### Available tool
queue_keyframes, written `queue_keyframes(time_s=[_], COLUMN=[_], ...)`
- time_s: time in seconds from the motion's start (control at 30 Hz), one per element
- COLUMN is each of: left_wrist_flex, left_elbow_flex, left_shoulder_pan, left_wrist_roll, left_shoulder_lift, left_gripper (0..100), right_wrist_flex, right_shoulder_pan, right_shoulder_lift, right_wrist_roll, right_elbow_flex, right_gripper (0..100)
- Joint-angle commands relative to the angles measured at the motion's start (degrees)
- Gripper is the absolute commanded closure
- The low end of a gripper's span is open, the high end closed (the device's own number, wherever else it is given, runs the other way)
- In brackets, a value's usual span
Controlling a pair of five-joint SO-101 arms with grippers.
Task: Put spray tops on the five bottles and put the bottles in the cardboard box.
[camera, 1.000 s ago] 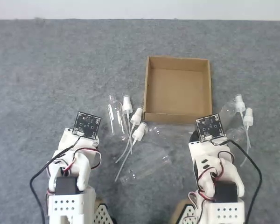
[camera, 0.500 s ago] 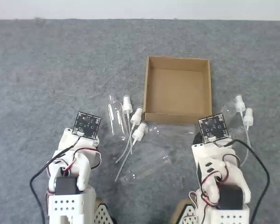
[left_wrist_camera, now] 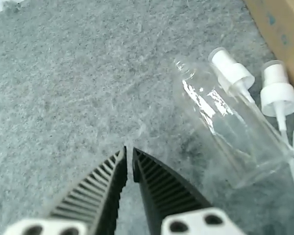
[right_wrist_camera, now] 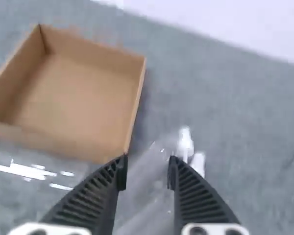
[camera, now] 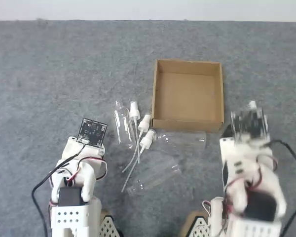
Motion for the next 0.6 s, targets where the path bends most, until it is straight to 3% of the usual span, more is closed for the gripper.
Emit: queue_keyframes(time_s=[0.0,0.2,0.57], left_wrist_flex=[0.09,0.09,0.09], left_elbow_flex=[-0.57,-0.57,-0.57], left_shoulder_pan=[-0.09,0.18,0.09], left_wrist_roll=[0.62,0.62,0.62], left_shoulder_lift=[-0.53,-0.53,-0.53], left_gripper=[99,99,99], right_wrist_flex=[0.04,-0.04,-2.77], right_shoulder_pan=[2.77,7.6,6.81], right_shoulder_lift=[20.97,41.1,59.38], right_wrist_roll=[-1.23,-6.95,-25.14], right_elbow_flex=[-9.32,-16.7,-17.67], right_gripper=[88.8,79.4,78.9])
